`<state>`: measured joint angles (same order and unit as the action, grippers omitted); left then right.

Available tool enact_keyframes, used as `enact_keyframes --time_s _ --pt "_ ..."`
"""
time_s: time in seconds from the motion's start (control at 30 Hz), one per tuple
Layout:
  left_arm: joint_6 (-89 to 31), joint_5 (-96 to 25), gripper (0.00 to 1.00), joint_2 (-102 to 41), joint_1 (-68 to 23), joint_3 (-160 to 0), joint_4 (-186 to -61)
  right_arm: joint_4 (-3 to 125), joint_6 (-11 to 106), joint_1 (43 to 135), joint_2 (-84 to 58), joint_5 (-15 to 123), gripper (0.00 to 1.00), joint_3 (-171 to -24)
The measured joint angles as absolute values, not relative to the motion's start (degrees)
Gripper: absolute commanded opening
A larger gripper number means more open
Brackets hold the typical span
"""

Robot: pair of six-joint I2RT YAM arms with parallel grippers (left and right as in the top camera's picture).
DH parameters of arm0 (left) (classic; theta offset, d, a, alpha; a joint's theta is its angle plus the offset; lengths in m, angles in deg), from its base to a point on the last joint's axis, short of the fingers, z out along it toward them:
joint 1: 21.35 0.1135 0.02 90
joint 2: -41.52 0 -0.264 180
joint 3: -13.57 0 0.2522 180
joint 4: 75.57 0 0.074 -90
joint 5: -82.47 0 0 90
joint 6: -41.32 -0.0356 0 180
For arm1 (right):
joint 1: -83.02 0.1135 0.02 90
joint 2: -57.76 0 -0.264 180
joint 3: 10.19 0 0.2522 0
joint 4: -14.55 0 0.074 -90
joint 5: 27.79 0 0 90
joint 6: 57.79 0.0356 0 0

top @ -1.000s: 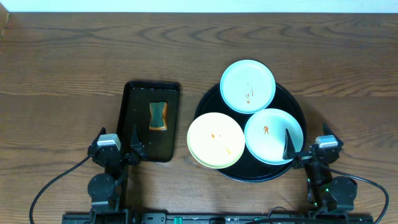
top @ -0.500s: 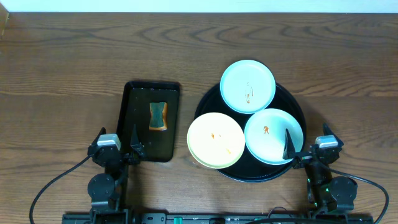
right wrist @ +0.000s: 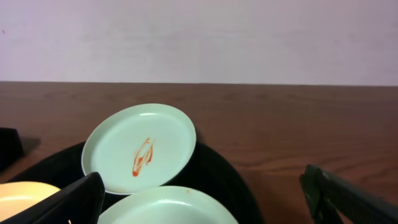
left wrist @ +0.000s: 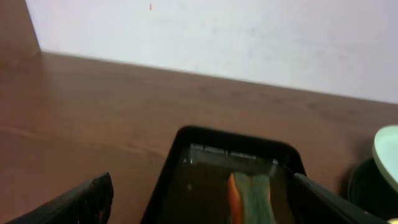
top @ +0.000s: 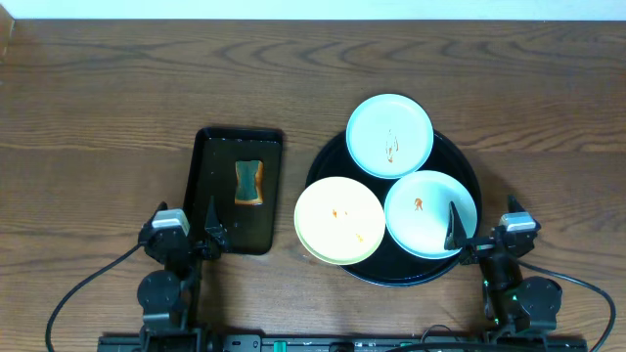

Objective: Clean dirty plates on tray and stack at the side

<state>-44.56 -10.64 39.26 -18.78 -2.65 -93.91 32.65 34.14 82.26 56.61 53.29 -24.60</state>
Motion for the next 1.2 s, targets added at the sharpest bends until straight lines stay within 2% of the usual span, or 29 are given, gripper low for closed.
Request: enact_keyframes --time_s 0.33,0.93,1.2 --pt "-42.4 -10.6 0.90 24.7 -18.8 -13.8 -104.9 43.0 35.6 82.3 46.3 53.5 0.99 -34.5" --pt "-41.2 -15.0 0.90 -17.7 -18.8 -53.7 -131.7 72.8 36.1 82.3 1.0 51.3 0.99 -70.7" --pt "-41.2 -16.2 0.90 -24.8 -18.8 -56.4 -135.3 75.7 36.1 82.3 -7.2 50.1 0.99 -75.3"
